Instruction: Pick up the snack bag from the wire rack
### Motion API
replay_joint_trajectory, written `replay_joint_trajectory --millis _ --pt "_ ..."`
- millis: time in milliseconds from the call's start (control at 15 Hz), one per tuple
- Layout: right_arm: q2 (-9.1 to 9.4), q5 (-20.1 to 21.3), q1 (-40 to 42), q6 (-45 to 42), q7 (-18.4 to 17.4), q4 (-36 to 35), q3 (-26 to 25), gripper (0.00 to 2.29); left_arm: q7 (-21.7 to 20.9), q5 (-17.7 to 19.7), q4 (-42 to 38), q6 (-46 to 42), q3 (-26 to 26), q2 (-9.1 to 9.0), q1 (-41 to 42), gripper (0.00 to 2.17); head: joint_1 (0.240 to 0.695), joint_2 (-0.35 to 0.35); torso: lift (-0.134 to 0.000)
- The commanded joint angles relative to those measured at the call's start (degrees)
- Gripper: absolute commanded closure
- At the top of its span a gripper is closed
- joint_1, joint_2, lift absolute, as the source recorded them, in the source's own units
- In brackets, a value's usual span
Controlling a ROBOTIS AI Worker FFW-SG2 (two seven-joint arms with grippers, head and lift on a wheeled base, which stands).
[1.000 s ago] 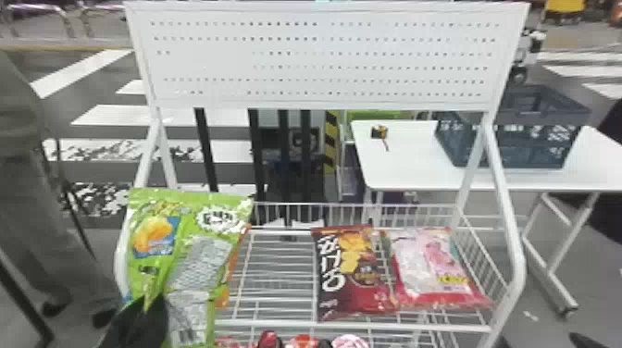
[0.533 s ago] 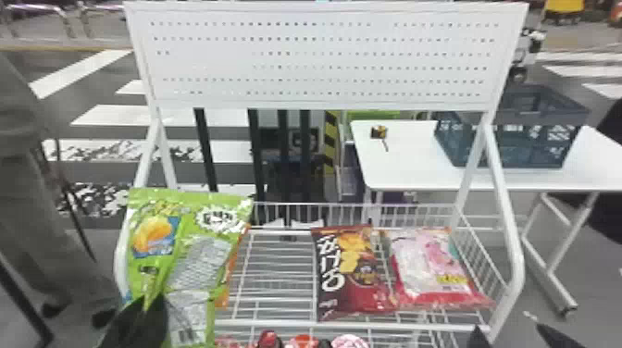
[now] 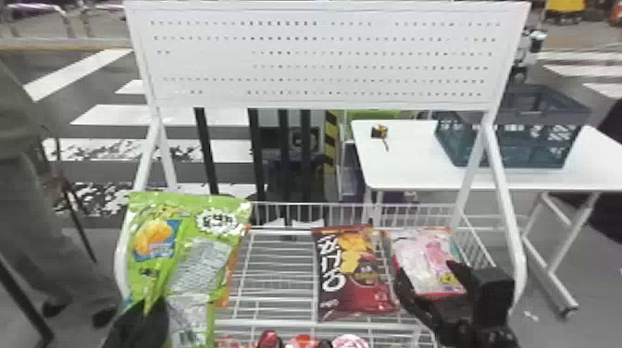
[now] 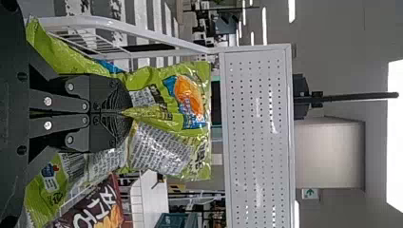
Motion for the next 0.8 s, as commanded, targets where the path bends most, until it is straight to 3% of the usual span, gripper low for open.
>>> replay_joint_trajectory --millis 0,200,267,333,467,600,667,733 --pt "0.05 3.3 -6.0 3.6 -0.1 5.2 -1.8 0.13 0.0 0.2 0.1 0.0 0.0 0.09 -0.2 1.78 0.499 0.0 0.0" --pt "0.05 4.1 -8.2 7.5 -0.1 7.8 -2.9 0.18 -0.1 0.5 0.3 0.0 0.0 0.35 -0.6 1.78 0.499 0.0 0.0" --pt "0.05 4.1 -8.2 8.9 0.2 7.7 -2.9 0.35 -0.2 0.6 0.4 0.2 0.0 0.35 -0.9 1.78 0.499 0.0 0.0" --pt "0.05 4.0 -8.1 9.8 0.8 7.5 -2.9 0.59 -0.2 0.6 0.4 0.2 0.0 0.26 -1.0 1.78 0.499 0.0 0.0" --pt "0.05 3.4 -8.1 11.7 1.3 7.3 -3.0 1.36 -0.4 0.7 0.3 0.4 0.0 0.26 -1.1 1.78 0.499 0.0 0.0" --pt "0.05 2.3 -8.1 13.0 1.6 7.1 -3.0 1.96 -0.3 0.6 0.2 0.5 0.0 0.26 -0.8 1.78 0.499 0.0 0.0" --pt "0.05 1.4 -8.2 14.5 1.6 7.0 -3.0 2.19 -0.3 0.6 0.1 0.4 0.0 0.26 -0.6 1.78 0.499 0.0 0.0" --pt "0.05 1.2 -8.1 14.5 1.6 6.9 -3.0 2.25 -0.3 0.6 0.0 0.4 0.0 0.17 -0.5 1.78 0.499 0.0 0.0"
